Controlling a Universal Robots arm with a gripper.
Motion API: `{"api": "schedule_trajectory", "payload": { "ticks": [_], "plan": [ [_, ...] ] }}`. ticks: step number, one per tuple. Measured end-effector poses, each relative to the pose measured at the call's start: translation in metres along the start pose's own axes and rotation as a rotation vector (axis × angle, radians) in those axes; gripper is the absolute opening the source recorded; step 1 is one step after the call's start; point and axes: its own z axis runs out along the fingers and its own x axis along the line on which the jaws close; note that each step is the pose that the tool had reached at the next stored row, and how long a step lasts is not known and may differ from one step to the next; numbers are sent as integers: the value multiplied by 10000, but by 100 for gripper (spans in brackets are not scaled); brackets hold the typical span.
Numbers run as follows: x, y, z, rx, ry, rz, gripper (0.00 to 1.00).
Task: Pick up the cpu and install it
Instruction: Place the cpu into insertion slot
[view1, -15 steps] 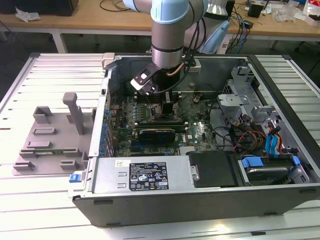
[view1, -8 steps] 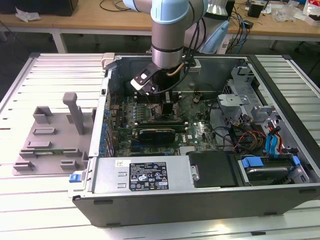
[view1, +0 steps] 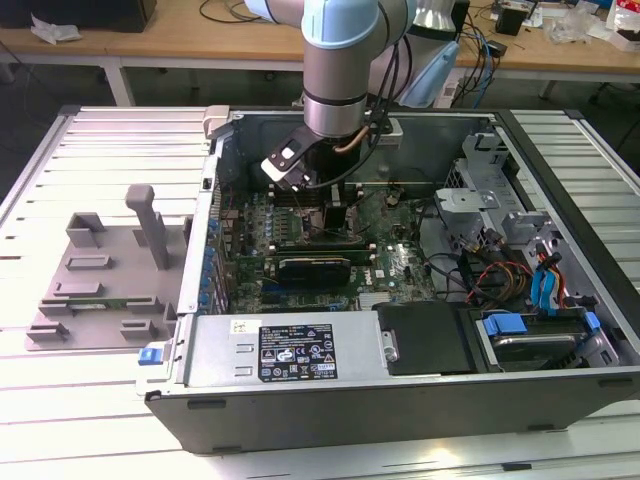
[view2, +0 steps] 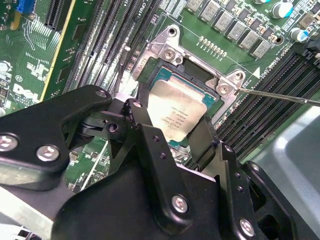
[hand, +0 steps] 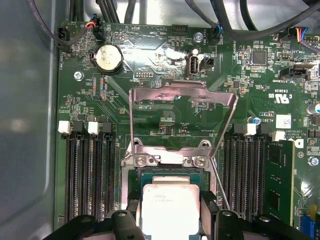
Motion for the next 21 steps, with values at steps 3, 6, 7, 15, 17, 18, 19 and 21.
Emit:
{"api": "schedule_trajectory", "payload": {
  "ticks": [3, 6, 7, 15, 17, 18, 19, 21],
  "plan": [
    [0, 0, 0, 0, 3, 1, 55],
    [0, 0, 0, 0, 7, 1, 62],
    [0, 0, 0, 0, 8, 0, 62],
    [-1, 1, -30, -1, 8, 1, 62],
    [-2, 1, -31, -1, 7, 0, 62],
    [-1, 1, -31, -1, 8, 0, 62],
    [-1, 1, -31, -1, 7, 0, 62],
    [-2, 1, -31, -1, 7, 0, 54]
  ]
}}
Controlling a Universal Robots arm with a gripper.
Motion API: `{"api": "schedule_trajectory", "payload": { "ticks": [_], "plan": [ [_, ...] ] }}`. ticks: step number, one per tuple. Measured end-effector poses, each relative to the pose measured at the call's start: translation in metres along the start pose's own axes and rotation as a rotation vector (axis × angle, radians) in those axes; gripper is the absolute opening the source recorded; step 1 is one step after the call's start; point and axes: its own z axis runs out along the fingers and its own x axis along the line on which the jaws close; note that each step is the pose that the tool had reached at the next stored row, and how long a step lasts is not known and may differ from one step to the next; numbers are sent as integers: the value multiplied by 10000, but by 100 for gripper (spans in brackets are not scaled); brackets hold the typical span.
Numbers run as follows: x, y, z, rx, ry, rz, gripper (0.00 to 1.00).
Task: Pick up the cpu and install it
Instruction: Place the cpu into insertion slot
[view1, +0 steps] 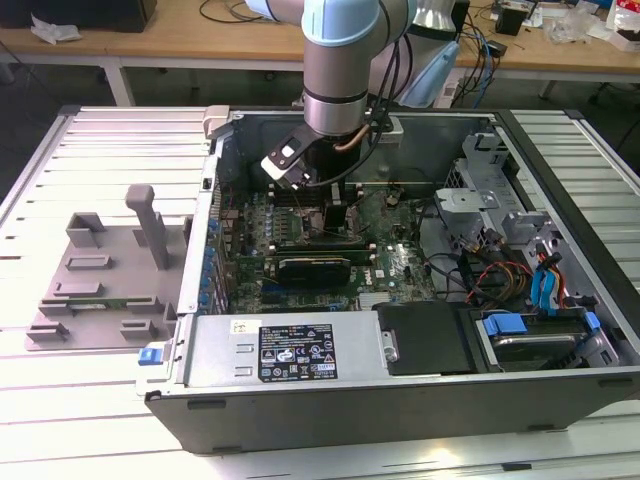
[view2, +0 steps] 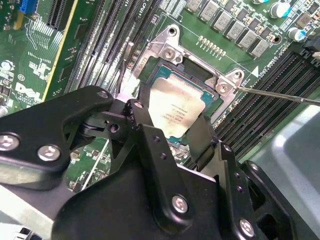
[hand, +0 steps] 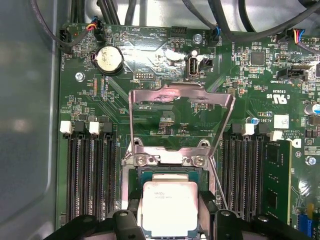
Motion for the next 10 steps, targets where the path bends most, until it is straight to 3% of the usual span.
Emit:
{"api": "schedule_trajectory", "payload": {
  "ticks": [7, 10],
  "plan": [
    [0, 0, 0, -1, 1, 0, 54],
    [0, 0, -1, 0, 3, 0, 62]
  ]
}}
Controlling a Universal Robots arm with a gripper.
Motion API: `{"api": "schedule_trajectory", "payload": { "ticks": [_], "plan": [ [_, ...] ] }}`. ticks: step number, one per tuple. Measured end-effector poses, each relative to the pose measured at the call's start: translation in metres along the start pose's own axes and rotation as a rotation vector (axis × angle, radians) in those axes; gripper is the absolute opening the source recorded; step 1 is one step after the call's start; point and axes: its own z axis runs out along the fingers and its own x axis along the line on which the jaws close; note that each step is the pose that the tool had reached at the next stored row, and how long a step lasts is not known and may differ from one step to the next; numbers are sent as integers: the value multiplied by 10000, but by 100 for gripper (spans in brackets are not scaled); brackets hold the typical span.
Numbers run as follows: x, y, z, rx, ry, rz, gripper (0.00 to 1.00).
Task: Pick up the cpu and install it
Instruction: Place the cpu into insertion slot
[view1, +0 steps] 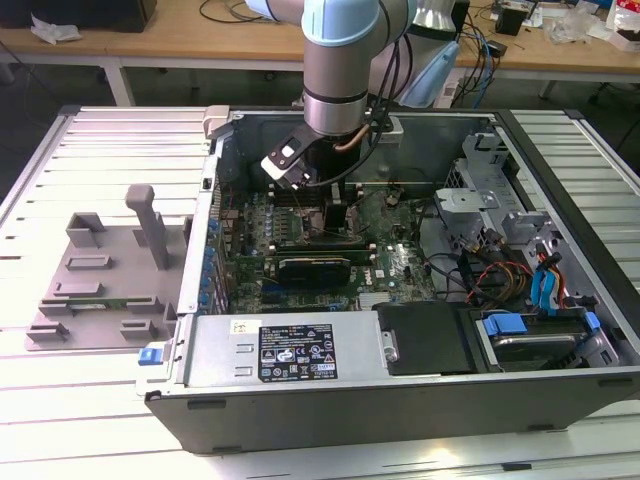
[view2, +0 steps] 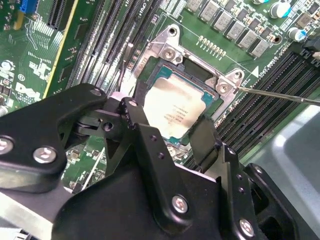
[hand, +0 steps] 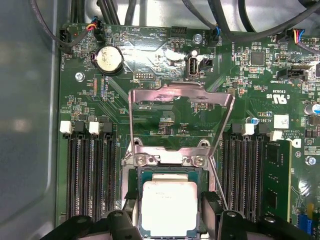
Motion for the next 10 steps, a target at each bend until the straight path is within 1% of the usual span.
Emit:
{"api": "schedule_trajectory", "payload": {
  "ticks": [3, 6, 7, 9, 10],
  "plan": [
    [-4, 2, -75, 0, -1, 0, 62],
    [-4, 2, -78, 0, 1, 0, 62],
    [-4, 2, -79, 0, 0, 0, 53],
    [-4, 2, -80, 0, 0, 0, 53],
    [-4, 2, -81, 0, 0, 0, 35]
  ]
}}
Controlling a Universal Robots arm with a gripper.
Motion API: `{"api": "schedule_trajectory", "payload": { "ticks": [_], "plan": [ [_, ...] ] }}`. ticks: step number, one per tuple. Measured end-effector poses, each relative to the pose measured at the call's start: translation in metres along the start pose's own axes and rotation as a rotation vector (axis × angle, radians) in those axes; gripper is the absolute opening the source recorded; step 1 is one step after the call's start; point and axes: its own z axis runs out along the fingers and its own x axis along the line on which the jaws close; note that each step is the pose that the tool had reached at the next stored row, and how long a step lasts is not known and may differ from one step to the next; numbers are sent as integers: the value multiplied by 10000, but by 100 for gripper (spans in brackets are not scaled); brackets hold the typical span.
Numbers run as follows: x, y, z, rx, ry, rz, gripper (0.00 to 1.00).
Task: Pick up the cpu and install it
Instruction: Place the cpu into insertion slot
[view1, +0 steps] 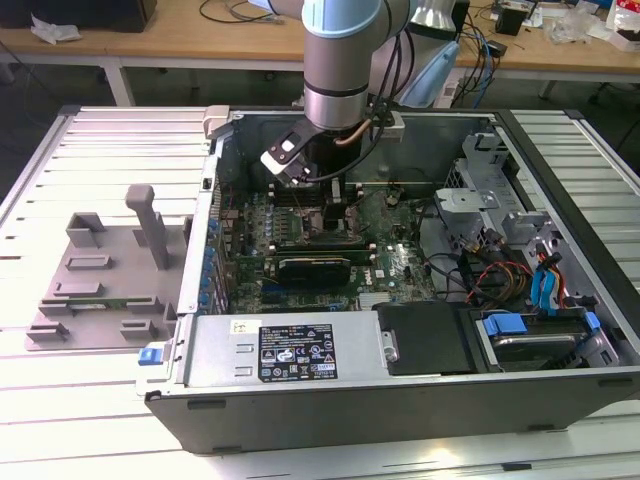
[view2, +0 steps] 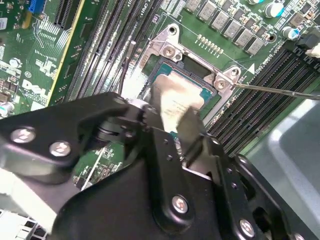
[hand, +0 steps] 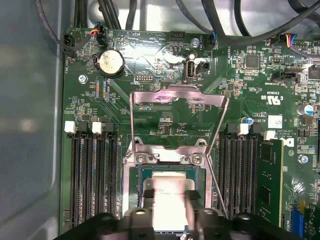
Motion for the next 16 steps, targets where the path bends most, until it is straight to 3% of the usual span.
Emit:
{"api": "schedule_trajectory", "payload": {
  "ticks": [2, 4, 7, 8, 9, 13, 16],
  "plan": [
    [0, 0, -1, 0, 0, 0, 35],
    [0, 0, -3, 0, 0, 0, 17],
    [0, 0, -5, 0, 0, 0, 11],
    [-1, 0, -7, -1, 167, 4, 11],
    [-3, 0, -6, -4, 232, 6, 11],
    [-38, -2, 26, -4, 297, 9, 11],
    [-38, -2, 31, -4, 299, 9, 11]
  ]
}}
